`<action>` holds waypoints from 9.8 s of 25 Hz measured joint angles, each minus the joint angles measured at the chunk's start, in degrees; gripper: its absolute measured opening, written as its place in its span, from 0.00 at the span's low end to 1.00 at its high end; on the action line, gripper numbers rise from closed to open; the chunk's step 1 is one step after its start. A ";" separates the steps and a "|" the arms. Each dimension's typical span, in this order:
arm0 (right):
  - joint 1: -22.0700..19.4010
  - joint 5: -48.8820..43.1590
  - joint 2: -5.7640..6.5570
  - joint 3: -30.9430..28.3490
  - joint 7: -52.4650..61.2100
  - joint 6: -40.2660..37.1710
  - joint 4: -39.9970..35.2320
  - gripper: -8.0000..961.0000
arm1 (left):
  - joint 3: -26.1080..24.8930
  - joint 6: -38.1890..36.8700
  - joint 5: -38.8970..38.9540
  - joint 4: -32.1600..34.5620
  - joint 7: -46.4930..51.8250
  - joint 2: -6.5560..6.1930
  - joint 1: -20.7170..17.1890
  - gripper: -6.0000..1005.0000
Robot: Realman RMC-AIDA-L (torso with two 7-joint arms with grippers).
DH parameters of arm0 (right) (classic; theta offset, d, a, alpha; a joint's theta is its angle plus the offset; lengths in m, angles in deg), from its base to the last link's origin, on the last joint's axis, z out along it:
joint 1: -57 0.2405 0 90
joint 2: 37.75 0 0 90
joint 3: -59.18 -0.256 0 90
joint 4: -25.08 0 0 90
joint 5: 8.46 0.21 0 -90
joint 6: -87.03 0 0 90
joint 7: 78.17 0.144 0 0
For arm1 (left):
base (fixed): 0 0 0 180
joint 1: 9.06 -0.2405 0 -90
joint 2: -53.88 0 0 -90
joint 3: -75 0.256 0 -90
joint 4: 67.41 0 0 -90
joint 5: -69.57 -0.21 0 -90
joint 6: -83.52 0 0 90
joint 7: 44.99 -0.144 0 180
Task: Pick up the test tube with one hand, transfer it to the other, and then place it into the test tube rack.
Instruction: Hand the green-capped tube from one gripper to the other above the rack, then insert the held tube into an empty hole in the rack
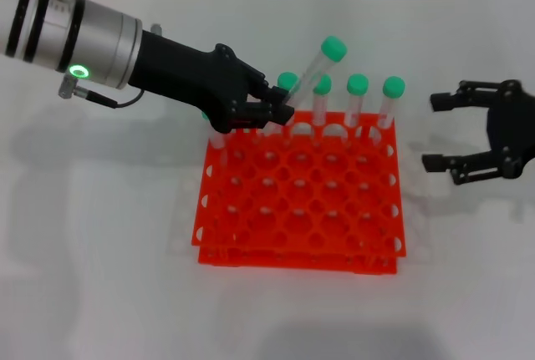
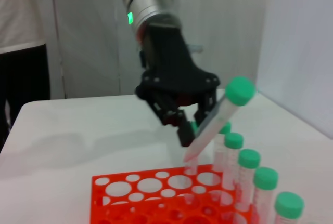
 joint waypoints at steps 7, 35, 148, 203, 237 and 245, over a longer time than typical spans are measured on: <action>0.25 0.00 1.37 -1.54 3.89 -0.06 0.06 0.91 | -0.24 1.50 3.32 -0.78 -8.24 0.92 -2.10 0.19; 5.59 17.86 -1.91 -8.36 0.62 -0.62 24.11 0.91 | -0.08 5.36 3.91 -2.38 -11.39 1.78 -1.70 0.19; 7.54 23.19 -1.92 -3.91 -12.01 -0.44 33.48 0.28 | 1.02 -10.69 11.61 63.19 29.44 5.16 -34.71 0.89; 14.09 34.19 -2.62 35.89 10.88 29.33 9.40 0.28 | -18.07 -10.38 12.02 30.93 -6.66 5.52 -43.90 0.89; 12.56 39.03 -2.62 44.87 5.50 35.52 12.45 0.32 | -18.79 -9.60 10.02 27.38 -7.50 5.44 -40.79 0.89; 13.01 40.50 -2.63 49.47 5.32 38.08 11.75 0.33 | -18.72 -9.60 10.03 26.43 -7.69 5.44 -40.70 0.89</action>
